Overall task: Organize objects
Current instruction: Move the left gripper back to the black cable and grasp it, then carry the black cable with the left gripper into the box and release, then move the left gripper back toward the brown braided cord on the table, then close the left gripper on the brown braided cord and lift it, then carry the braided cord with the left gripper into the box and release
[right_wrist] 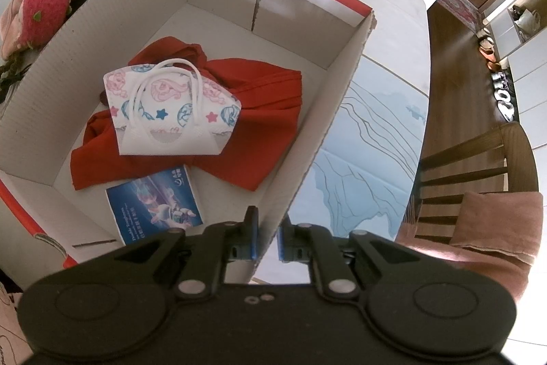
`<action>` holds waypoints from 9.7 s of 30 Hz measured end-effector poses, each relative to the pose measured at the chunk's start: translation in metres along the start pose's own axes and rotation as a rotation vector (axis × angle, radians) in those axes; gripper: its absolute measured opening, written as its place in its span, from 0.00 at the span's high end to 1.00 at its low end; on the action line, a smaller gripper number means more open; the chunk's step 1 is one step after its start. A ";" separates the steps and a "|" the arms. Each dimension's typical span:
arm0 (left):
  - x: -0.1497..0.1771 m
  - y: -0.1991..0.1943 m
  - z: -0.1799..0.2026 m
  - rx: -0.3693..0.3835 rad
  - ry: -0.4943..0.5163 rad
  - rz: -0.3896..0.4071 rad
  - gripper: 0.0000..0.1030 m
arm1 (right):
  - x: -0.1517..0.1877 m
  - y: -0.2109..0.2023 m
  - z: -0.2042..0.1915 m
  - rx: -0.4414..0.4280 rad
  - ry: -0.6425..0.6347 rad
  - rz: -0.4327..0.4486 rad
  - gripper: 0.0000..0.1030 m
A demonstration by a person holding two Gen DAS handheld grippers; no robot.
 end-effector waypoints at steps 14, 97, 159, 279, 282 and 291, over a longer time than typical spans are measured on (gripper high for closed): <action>-0.005 0.010 0.003 -0.058 0.046 -0.040 0.79 | 0.000 0.000 0.000 0.000 -0.004 0.001 0.90; -0.132 0.021 0.265 0.208 0.506 0.021 0.46 | 0.000 0.003 -0.001 -0.007 -0.029 0.003 0.91; 0.010 -0.002 -0.031 -0.073 -0.143 -0.029 0.47 | 0.001 0.004 -0.002 0.007 -0.030 -0.012 0.90; -0.098 0.011 0.264 0.281 0.376 0.019 0.60 | 0.002 0.004 -0.002 0.012 -0.038 -0.002 0.90; -0.101 0.000 0.257 0.290 0.349 0.043 0.43 | 0.002 0.004 -0.002 0.012 -0.038 -0.002 0.90; -0.108 -0.039 0.233 0.300 0.302 0.109 0.42 | 0.002 0.005 -0.002 0.007 -0.035 -0.001 0.90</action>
Point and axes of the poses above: each gripper's, at about its wrist camera, not at the fingertips, and y roughly the way its jaws point, z to its right, x to its underside, the point moved 10 cm from there along y, roughly the way its jaws point, and after that the axes turned 3 degrees about -x, right-handed, at the moved point
